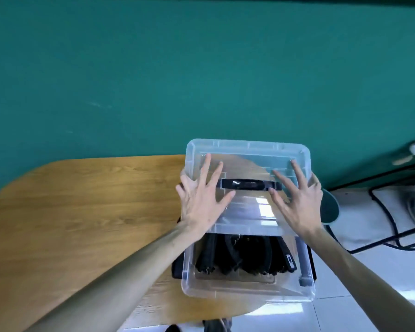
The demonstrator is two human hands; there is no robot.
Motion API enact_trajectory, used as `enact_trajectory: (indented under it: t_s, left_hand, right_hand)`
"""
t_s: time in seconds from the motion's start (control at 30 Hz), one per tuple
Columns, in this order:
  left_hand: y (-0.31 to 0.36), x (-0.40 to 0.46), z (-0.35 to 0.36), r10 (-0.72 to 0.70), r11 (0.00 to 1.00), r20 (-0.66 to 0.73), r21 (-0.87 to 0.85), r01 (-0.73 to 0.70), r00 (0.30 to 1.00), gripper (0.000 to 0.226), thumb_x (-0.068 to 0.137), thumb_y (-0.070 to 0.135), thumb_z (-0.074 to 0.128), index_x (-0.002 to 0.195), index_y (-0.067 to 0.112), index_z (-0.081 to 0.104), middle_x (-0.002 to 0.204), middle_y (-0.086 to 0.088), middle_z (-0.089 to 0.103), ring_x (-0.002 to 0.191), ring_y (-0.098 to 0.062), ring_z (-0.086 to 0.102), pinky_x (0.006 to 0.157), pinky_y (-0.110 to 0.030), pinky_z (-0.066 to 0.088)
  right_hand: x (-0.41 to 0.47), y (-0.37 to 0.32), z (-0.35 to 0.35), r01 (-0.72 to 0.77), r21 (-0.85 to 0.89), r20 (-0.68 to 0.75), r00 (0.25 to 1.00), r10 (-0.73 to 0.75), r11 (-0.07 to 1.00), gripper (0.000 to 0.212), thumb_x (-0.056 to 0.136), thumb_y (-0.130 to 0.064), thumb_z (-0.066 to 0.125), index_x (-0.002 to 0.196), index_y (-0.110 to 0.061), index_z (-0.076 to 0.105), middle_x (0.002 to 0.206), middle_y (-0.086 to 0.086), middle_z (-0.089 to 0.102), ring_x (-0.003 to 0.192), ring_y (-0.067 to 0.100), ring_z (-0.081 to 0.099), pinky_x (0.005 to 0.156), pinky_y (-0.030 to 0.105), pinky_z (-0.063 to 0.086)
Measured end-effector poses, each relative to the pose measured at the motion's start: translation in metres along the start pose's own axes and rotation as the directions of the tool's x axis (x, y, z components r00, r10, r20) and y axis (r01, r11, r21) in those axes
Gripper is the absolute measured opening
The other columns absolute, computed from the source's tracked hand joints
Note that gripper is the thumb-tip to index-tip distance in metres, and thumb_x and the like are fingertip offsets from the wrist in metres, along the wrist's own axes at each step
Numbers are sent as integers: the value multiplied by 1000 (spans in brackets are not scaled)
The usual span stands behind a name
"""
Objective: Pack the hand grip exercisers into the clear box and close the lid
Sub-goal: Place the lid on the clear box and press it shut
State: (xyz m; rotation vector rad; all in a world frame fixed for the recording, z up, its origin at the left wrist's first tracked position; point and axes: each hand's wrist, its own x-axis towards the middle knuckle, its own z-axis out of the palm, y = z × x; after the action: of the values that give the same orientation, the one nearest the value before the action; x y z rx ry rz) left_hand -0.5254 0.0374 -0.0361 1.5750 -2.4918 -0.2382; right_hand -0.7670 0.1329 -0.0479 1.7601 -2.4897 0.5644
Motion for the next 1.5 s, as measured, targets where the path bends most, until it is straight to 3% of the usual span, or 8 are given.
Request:
enact_trajectory:
  t_s: [0.17, 0.43, 0.83, 0.97, 1.1, 1.2, 1.3, 1.5]
  left_hand:
    - [2, -74, 16, -24, 1000, 124, -13, 26, 992, 79, 93, 80, 26, 161, 44, 7, 166, 15, -27, 127, -38, 26, 93, -45, 40]
    - [4, -117, 46, -73, 997, 254, 26, 69, 964, 81, 91, 82, 23, 159, 47, -2, 167, 16, -24, 130, -43, 28, 95, -47, 38]
    - [4, -123, 61, -88, 993, 248, 98, 65, 965, 81, 90, 82, 15, 160, 46, 0, 169, 14, -19, 126, -45, 35, 88, -46, 38]
    - [2, -129, 66, -75, 993, 213, 106, 53, 974, 79, 92, 79, 22, 162, 42, 13, 171, 11, -4, 137, -51, 25, 86, -49, 42]
    - [1, -127, 67, -61, 994, 246, 101, 37, 967, 78, 94, 78, 23, 162, 40, 14, 172, 9, -3, 144, -56, 16, 94, -56, 44]
    - [-6, -124, 67, -12, 997, 241, 76, -7, 970, 79, 96, 76, 21, 163, 35, 13, 172, 0, -9, 151, -53, 3, 111, -64, 31]
    - [-19, -111, 66, 25, 995, 192, 85, -42, 981, 82, 99, 71, 24, 164, 23, 10, 171, -12, -12, 156, -40, -9, 122, -62, 14]
    - [-24, -96, 74, 95, 987, 220, 110, -121, 971, 82, 101, 68, 26, 164, 19, 7, 171, -14, -8, 157, -34, -8, 124, -58, 13]
  right_hand:
    - [-74, 3, 0, 3, -23, 77, 997, -1, 1000, 53, 91, -63, 46, 138, -41, 57, 163, -5, 30, 125, 48, 39, 96, 63, 42]
    - [-129, 10, 18, -14, -41, 146, 989, 20, 999, 54, 91, -61, 45, 137, -37, 60, 160, 2, 35, 118, 52, 45, 90, 62, 46]
    - [-138, 12, 26, -58, -100, 251, 964, 82, 993, 56, 94, -64, 37, 141, -40, 53, 164, -1, 29, 126, 49, 39, 92, 60, 46]
    - [-148, 11, 25, -36, -146, 288, 955, 78, 989, 58, 95, -63, 35, 149, -42, 43, 167, -2, 22, 128, 49, 39, 87, 58, 48]
    - [-146, 11, 25, -38, -150, 344, 935, 88, 988, 59, 97, -63, 30, 152, -42, 36, 168, -2, 18, 138, 49, 31, 96, 59, 43]
    - [-145, 16, 25, -46, -113, 306, 949, 79, 993, 61, 101, -60, 24, 155, -34, 32, 168, 5, 14, 152, 41, 14, 113, 58, 31]
    - [-134, 27, 27, -114, -112, 240, 961, 138, 987, 70, 102, -55, 26, 160, -17, 19, 168, 16, 8, 155, 33, 9, 121, 53, 22]
    - [-127, 34, 38, -71, -58, 251, 964, 83, 996, 74, 105, -47, 33, 157, 2, 16, 166, 25, 5, 154, 37, 9, 118, 52, 30]
